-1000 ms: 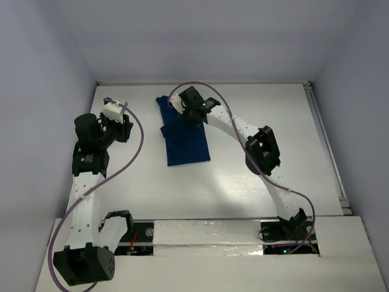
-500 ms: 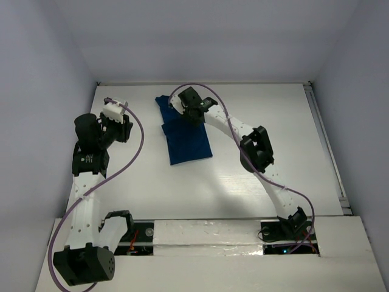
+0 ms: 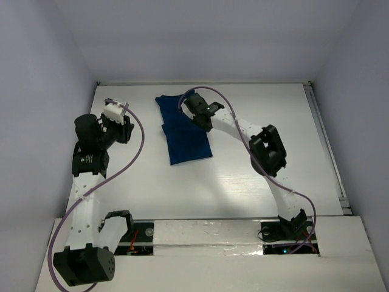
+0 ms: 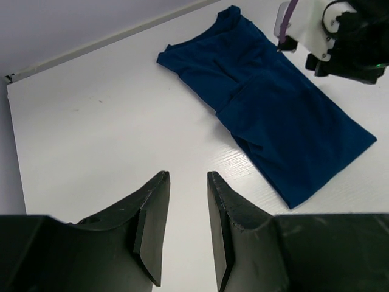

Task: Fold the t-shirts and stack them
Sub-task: Fold the folded rectangular tshirt in 1/3 of the way, then grab one side of the 2/3 rectangular tshirt with right arm

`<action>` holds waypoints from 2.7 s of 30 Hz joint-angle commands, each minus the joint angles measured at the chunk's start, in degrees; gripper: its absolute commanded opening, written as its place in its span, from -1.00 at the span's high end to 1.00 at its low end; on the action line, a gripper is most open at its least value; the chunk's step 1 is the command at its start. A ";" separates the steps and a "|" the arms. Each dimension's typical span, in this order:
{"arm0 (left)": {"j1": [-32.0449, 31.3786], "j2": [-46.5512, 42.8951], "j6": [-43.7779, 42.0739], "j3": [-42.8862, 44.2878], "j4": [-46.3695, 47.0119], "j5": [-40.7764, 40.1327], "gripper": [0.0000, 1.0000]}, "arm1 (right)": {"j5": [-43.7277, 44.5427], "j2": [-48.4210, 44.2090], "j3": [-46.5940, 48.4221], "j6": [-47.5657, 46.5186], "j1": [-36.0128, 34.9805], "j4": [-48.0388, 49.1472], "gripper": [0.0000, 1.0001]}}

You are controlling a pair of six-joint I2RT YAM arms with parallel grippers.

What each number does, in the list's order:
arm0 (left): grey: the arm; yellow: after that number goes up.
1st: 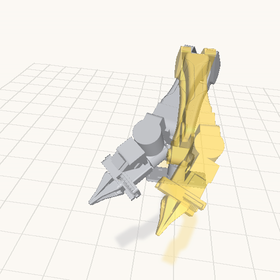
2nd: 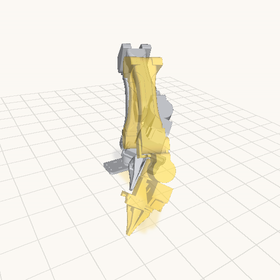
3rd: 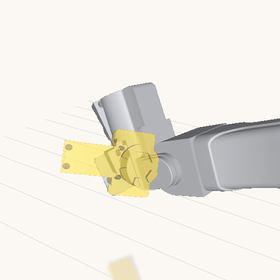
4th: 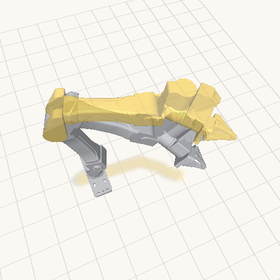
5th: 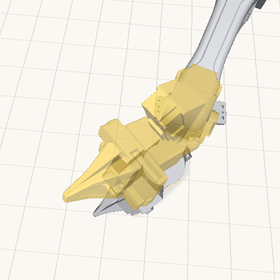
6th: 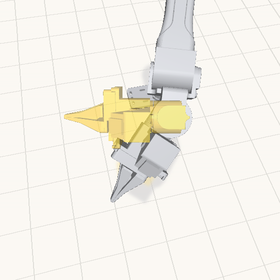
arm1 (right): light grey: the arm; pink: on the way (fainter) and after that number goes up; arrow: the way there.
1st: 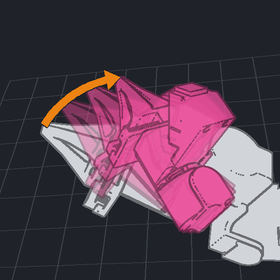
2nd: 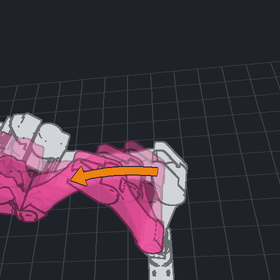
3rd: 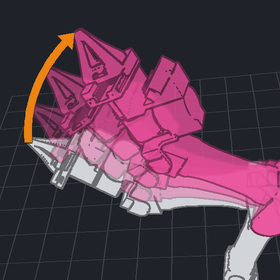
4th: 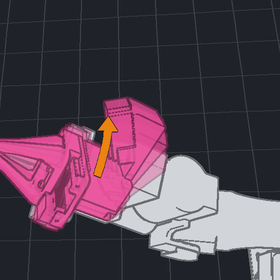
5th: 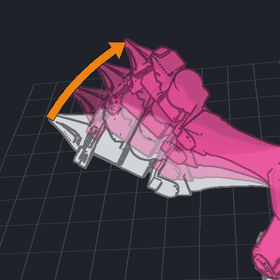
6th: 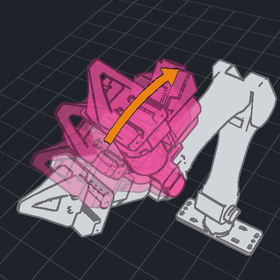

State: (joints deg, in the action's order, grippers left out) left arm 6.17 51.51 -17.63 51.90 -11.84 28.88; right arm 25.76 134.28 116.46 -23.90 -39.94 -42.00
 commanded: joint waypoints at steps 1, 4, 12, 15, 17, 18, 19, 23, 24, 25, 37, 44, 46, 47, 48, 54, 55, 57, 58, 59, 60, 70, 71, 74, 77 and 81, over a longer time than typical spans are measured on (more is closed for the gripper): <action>0.24 -1.76 0.49 1.63 -0.12 1.97 0.44 | -11.13 -12.00 -2.98 0.70 -1.89 2.80 0.46; 0.24 -2.02 0.31 1.45 0.23 -0.14 0.44 | -14.06 -19.74 -12.29 -1.32 -4.17 7.44 0.46; 0.24 -0.54 3.12 1.19 3.22 -5.93 0.43 | -18.46 -27.84 -28.47 -5.45 -10.49 11.58 0.39; 0.24 3.94 4.35 2.15 3.92 -8.75 0.39 | -17.59 -27.49 -32.70 -5.89 -12.17 13.78 0.36; 0.76 7.72 4.79 3.46 4.36 -10.41 0.39 | -16.54 -26.79 -34.54 -5.98 -13.57 14.92 0.35; 0.77 9.12 4.97 4.08 4.45 -10.60 0.39 | -16.18 -26.61 -35.07 -6.33 -14.10 16.06 0.34; 1.46 12.10 4.97 4.78 4.45 -10.52 0.39 | -15.31 -26.44 -35.51 -6.59 -14.81 16.42 0.33; 3.05 20.90 4.18 11.88 1.39 -6.23 0.40 | -12.93 -23.89 -34.99 -7.21 -15.34 17.12 0.29; 3.05 22.48 3.83 13.13 0.42 -4.99 0.42 | -12.58 -23.63 -34.64 -7.39 -15.34 17.65 0.26; 3.75 24.85 3.92 13.92 -0.55 -3.76 0.42 | -12.05 -23.28 -34.38 -7.74 -15.34 17.65 0.26; 3.76 36.55 3.65 18.94 -6.00 13.83 0.42 | -12.31 -17.57 -30.69 -8.18 -15.34 16.78 0.24; 3.76 39.46 3.13 19.47 -7.06 16.12 0.42 | -13.63 -17.47 -30.33 -7.57 -15.34 15.37 0.24; 3.76 39.37 2.95 19.03 -6.80 16.03 0.42 | -13.54 -18.26 -30.94 -7.48 -15.34 15.28 0.24; 3.76 39.46 2.86 18.94 -6.80 16.03 0.42 | -13.63 -18.61 -31.30 -7.56 -15.34 15.37 0.24; 3.76 39.55 2.77 18.94 -6.88 16.03 0.42 | -13.80 -19.22 -31.65 -7.48 -15.34 15.89 0.24; 3.76 39.11 2.77 17.98 -6.27 15.94 0.43 | -13.64 -18.44 -30.77 -7.12 -16.39 17.30 0.23; 3.76 38.67 2.69 17.89 -6.18 16.03 0.43 | -12.85 -17.83 -30.60 -7.04 -16.39 17.56 0.23; 3.76 38.06 2.77 17.45 -6.01 15.77 0.43 | -12.31 -17.74 -30.42 -6.95 -17.00 18.52 0.23; 3.76 37.53 2.69 17.45 -5.92 15.68 0.43 | -12.57 -17.82 -30.42 -6.60 -17.01 18.79 0.23; 3.76 37.27 2.69 17.36 -5.92 15.59 0.43 | -12.66 -17.65 -30.25 -6.51 -17.01 18.97 0.22; 3.76 37.00 2.69 17.27 -5.83 15.68 0.43 | -12.58 -17.13 -29.72 -6.42 -17.53 18.80 0.22; 3.76 36.47 4.01 16.48 -4.69 17.52 0.43 | -12.75 -11.68 -25.94 -6.42 -18.06 16.42 0.28; 3.76 36.56 4.00 16.39 -4.77 17.44 0.43 | -12.84 -11.41 -26.02 -6.16 -18.06 16.33 0.32; 3.76 36.65 3.57 16.22 -4.78 17.35 0.43 | -13.01 -10.18 -25.94 -5.54 -18.06 15.46 0.93; 3.76 36.74 3.48 15.95 -4.60 17.61 0.43 | -13.97 -10.44 -27.33 -5.02 -18.06 14.84 1.00; 3.76 38.31 5.40 15.60 -2.76 21.72 0.43 | -14.95 -13.60 -30.67 -4.31 -18.06 14.84 1.00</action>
State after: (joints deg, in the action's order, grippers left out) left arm 9.80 90.85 -13.65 68.45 -17.15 45.89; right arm 13.21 122.02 88.79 -30.00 -57.49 -25.96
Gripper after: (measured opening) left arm 0.286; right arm 0.034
